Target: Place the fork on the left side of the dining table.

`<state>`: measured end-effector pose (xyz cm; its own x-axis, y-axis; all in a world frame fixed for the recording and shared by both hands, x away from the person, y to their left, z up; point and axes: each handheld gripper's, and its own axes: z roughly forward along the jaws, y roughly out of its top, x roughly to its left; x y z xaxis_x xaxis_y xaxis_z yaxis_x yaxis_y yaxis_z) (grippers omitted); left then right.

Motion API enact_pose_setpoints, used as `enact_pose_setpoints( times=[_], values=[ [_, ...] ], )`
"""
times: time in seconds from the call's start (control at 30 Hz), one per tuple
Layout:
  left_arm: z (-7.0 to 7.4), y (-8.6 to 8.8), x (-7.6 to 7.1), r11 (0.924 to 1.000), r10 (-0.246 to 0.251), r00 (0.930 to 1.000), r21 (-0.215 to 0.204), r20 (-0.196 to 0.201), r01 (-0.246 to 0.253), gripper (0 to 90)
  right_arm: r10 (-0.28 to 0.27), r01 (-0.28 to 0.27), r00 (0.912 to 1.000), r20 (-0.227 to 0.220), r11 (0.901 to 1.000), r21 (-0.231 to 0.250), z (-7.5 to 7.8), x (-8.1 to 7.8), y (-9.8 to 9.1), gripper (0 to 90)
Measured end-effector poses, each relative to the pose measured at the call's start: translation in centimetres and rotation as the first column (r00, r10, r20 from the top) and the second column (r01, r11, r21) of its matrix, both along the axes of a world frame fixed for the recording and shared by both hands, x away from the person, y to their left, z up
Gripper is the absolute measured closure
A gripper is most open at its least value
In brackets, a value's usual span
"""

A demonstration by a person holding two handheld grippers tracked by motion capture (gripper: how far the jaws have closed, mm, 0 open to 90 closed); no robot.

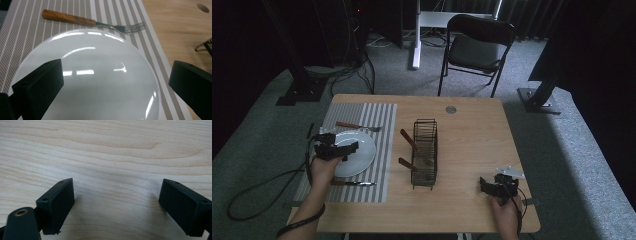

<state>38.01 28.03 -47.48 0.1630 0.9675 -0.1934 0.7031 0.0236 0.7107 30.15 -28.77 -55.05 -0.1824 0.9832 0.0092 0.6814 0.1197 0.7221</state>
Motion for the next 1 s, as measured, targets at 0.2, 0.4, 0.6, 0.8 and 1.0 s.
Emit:
enact_pose_setpoints(
  times=[0.2,0.4,0.6,0.8,1.0],
  values=[
    [-0.4,0.0,-2.0,0.9996,-0.009,0.9998,0.027,0.016,0.009,0.0,0.000,0.000,1.0000,0.000,1.0000,0.000,0.0,0.0,0.0,12.6],
    [-1.0,0.2,-4.2,0.9996,0.004,0.9987,0.029,0.051,-0.005,0.0,0.000,0.000,1.0000,0.000,1.0000,0.000,0.0,0.0,0.0,12.6],
    [-1.5,-0.2,-6.0,0.9995,-0.016,0.9978,0.030,0.064,0.015,0.0,0.000,0.000,1.0000,0.000,1.0000,0.000,0.0,0.0,0.0,12.6],
    [-1.9,-0.8,-7.8,0.9988,-0.030,0.9972,0.042,0.069,0.027,0.0,0.000,0.000,1.0000,0.000,1.0000,0.000,0.0,0.0,0.0,12.6],
    [-2.8,-0.8,-9.4,0.9985,-0.041,0.9973,0.040,0.061,0.038,0.0,0.000,0.000,1.0000,-0.001,1.0000,0.000,0.0,0.0,0.0,12.6]
  ],
)
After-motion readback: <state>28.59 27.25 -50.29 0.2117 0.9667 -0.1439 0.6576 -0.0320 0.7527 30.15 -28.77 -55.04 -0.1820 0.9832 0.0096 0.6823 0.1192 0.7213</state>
